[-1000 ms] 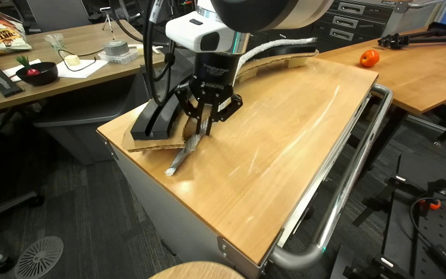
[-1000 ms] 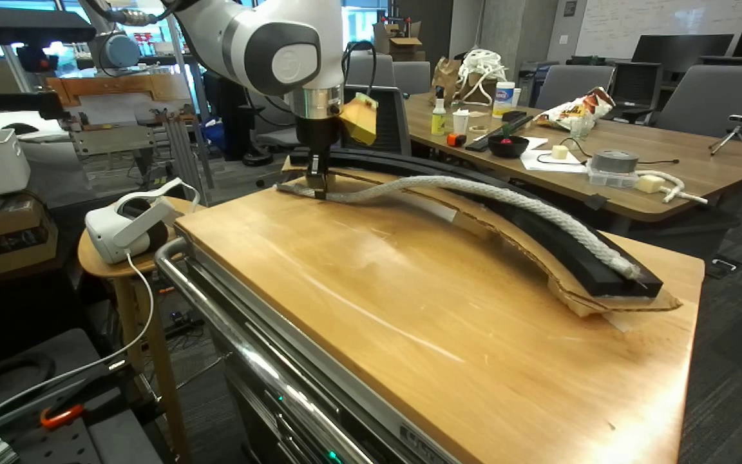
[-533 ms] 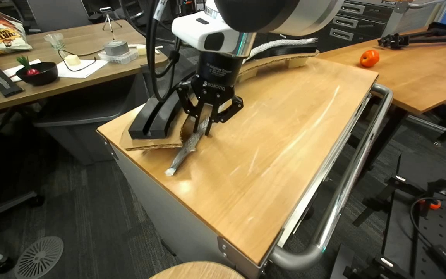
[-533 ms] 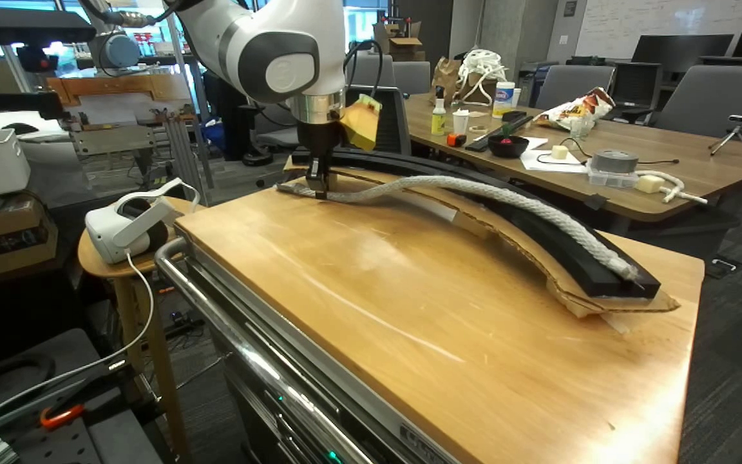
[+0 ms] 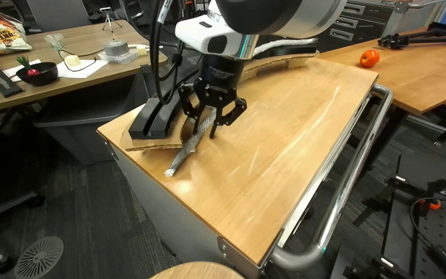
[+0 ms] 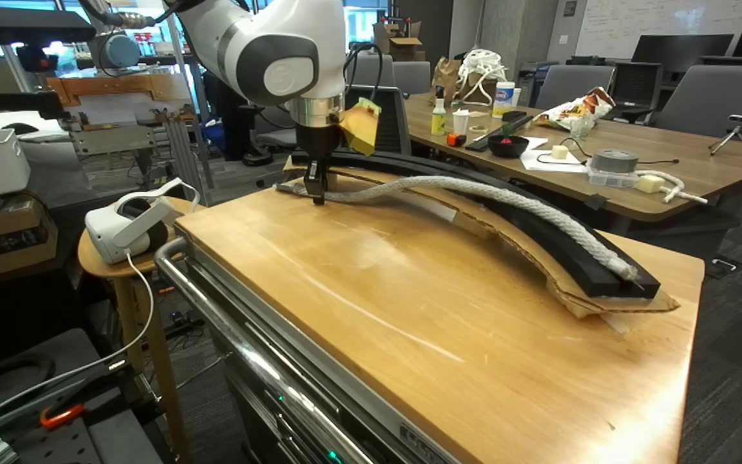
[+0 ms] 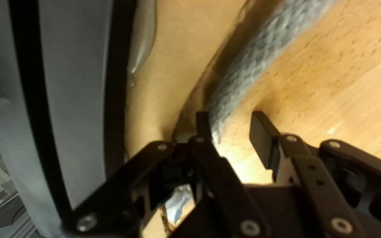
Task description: Put the white rope on the black board
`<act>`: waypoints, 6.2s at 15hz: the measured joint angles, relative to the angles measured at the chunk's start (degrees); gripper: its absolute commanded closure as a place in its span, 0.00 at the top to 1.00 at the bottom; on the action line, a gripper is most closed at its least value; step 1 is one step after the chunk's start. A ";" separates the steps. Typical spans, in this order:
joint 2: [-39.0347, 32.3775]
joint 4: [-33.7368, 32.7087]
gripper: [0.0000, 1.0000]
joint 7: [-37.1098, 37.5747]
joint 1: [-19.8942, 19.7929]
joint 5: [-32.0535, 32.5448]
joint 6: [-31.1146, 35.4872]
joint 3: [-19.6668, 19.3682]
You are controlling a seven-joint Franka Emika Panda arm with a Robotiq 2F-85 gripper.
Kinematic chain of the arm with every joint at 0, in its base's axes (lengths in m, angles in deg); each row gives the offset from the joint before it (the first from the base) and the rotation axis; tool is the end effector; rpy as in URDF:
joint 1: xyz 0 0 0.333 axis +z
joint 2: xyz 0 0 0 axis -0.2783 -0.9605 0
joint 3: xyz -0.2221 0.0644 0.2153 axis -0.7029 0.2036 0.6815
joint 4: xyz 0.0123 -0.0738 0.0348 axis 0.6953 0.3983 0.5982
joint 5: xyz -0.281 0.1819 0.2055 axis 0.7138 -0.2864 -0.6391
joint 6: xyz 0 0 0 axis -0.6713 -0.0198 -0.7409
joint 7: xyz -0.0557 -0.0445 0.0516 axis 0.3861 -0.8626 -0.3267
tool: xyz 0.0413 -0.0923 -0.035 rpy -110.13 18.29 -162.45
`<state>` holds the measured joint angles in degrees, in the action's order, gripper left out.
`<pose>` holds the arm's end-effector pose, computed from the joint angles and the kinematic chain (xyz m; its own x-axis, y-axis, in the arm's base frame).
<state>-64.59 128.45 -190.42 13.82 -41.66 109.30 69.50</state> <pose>0.5774 0.1144 0.2820 -0.6311 0.7702 0.0922 0.7545 0.5819 0.3035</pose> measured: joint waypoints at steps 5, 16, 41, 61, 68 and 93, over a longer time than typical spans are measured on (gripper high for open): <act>0.00 -0.49 0.39 0.86 0.34 3.73 -1.57 -0.16; -0.14 -3.67 0.11 5.47 2.43 13.67 -11.56 -1.50; 8.53 -10.27 0.11 -6.28 -1.92 5.73 -5.25 -5.50; -4.88 -44.35 0.10 -7.92 2.56 23.76 -38.89 -7.65; -12.17 -52.98 0.10 -10.31 3.05 24.66 -46.19 -7.72; -29.34 -80.41 0.10 -11.48 4.29 16.81 -69.54 -6.06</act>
<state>-93.92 48.04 -201.91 18.11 -24.84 39.75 63.44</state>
